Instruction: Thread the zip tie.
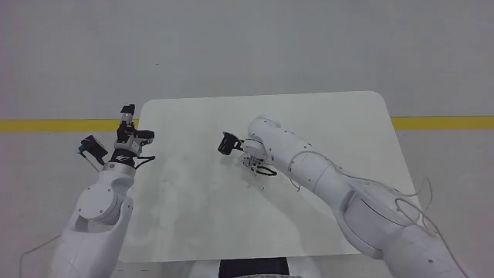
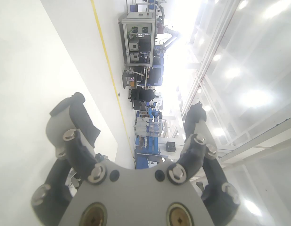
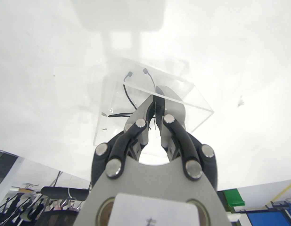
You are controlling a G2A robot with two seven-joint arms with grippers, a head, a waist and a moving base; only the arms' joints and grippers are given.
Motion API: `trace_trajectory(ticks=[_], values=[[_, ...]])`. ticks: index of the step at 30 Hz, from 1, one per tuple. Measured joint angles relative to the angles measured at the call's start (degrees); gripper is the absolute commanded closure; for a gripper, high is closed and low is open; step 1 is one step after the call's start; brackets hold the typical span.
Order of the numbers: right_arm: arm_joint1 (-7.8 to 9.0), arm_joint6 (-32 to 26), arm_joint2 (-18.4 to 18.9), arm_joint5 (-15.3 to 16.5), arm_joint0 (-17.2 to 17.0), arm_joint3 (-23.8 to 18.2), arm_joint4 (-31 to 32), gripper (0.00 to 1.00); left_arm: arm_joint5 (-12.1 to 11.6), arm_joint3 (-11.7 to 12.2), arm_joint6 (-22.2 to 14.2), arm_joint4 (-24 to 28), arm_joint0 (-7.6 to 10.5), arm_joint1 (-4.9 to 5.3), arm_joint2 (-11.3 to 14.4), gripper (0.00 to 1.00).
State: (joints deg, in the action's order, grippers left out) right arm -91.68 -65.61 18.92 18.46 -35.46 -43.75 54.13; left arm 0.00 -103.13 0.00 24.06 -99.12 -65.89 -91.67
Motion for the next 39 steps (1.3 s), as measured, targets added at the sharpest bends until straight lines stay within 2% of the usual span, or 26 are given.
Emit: trace_trajectory(ticks=[8, 15, 21, 27, 31, 34, 39], values=[[0.2, -1.35, 1.69, 0.23, 0.89, -0.81, 0.68, 1.0, 0.0, 0.0, 0.0, 0.0, 0.0, 0.0, 0.0, 0.0], [2.81, -3.11, 4.17, 1.03, 0.49, -6.49, -0.69, 1.0, 0.0, 0.0, 0.0, 0.0, 0.0, 0.0, 0.0, 0.0], [6.37, -4.4, 6.56, 1.02, -0.43, -13.25, -2.68, 1.0, 0.0, 0.0, 0.0, 0.0, 0.0, 0.0, 0.0, 0.0], [10.98, -3.77, 11.48, 1.02, -2.52, -22.05, -5.55, 1.0, 0.0, 0.0, 0.0, 0.0, 0.0, 0.0, 0.0, 0.0], [14.51, -1.18, 16.31, 1.02, -5.32, -28.18, -9.35, 1.0, 0.0, 0.0, 0.0, 0.0, 0.0, 0.0, 0.0, 0.0], [16.58, 1.32, 18.96, 1.02, -7.15, -31.18, -12.88, 1.0, 0.0, 0.0, 0.0, 0.0, 0.0, 0.0, 0.0, 0.0], [18.87, 6.79, 22.15, 1.02, -9.01, -33.25, -20.81, 1.0, 0.0, 0.0, 0.0, 0.0, 0.0, 0.0, 0.0, 0.0]])
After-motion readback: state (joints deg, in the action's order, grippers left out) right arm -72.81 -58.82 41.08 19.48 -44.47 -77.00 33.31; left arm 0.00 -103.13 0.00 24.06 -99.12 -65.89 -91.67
